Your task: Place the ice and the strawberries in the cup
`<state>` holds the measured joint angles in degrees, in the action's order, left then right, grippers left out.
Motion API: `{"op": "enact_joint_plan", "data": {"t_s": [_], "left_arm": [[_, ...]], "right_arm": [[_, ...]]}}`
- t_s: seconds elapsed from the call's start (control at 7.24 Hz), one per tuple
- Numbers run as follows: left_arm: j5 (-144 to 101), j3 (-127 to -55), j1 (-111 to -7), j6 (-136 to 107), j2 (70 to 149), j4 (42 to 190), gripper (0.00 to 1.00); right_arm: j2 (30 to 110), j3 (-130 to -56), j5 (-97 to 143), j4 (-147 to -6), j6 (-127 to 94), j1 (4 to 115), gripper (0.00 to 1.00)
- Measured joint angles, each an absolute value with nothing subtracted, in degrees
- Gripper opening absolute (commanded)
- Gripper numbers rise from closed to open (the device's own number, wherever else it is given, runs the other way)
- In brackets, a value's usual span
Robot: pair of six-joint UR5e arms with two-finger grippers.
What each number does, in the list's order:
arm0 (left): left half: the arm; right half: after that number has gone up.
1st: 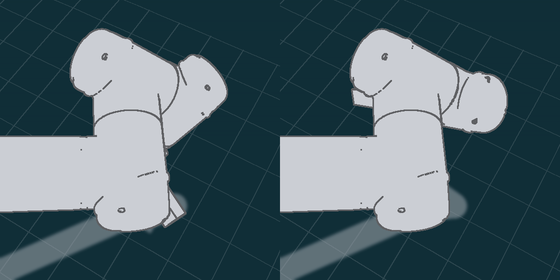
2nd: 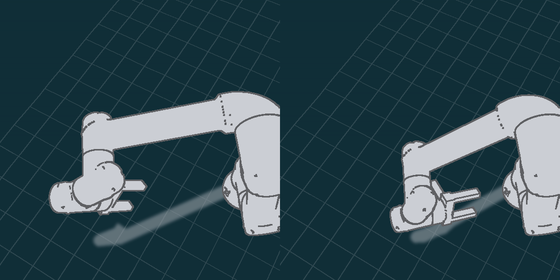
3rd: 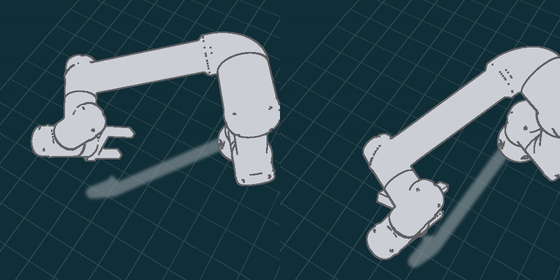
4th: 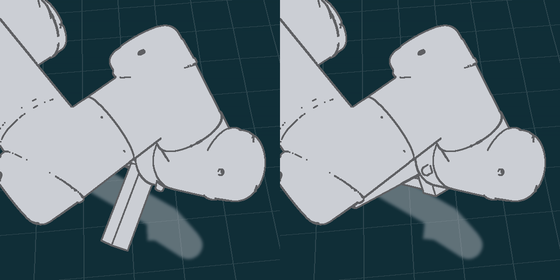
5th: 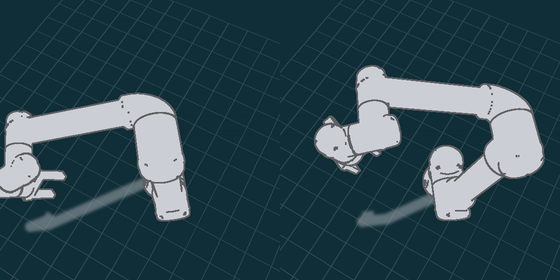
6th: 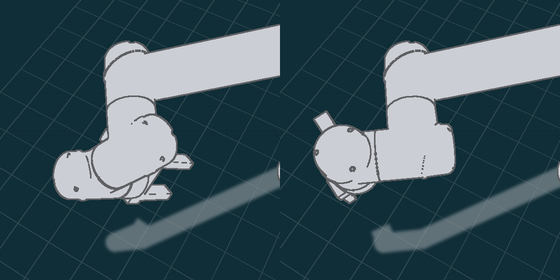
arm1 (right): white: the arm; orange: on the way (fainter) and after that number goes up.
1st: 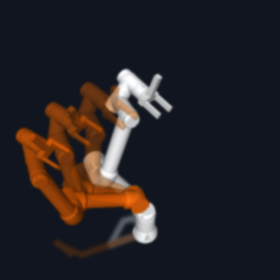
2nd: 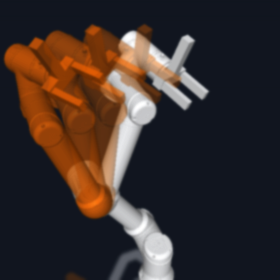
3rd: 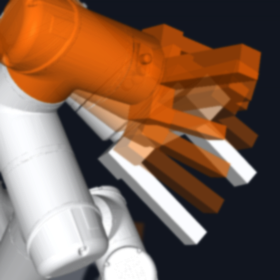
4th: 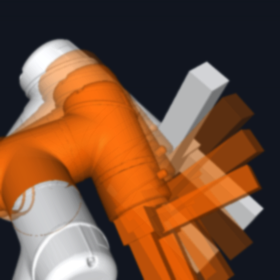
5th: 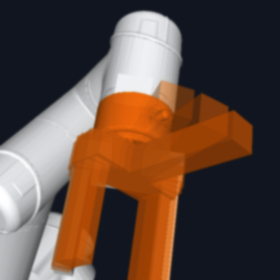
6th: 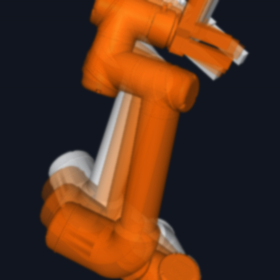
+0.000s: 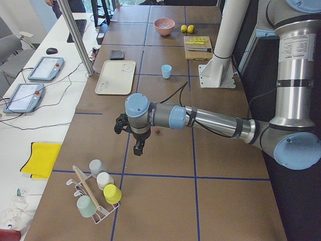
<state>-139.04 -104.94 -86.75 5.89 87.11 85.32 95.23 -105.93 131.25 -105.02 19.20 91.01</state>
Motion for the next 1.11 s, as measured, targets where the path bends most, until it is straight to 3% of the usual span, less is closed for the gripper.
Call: {"op": "enact_joint_plan", "data": {"t_s": [0.69,1.11], "left_arm": [[-139.30,-105.04,-86.55,5.47,88.54,86.96,1.00],[-138.39,-105.36,-78.08,-6.45,87.86,95.83,1.00]], "right_arm": [[99.52,-103.48,133.85,-99.99,13.14,93.49,0.99],[99.66,-103.53,134.02,-99.27,12.67,93.51,0.99]]}}
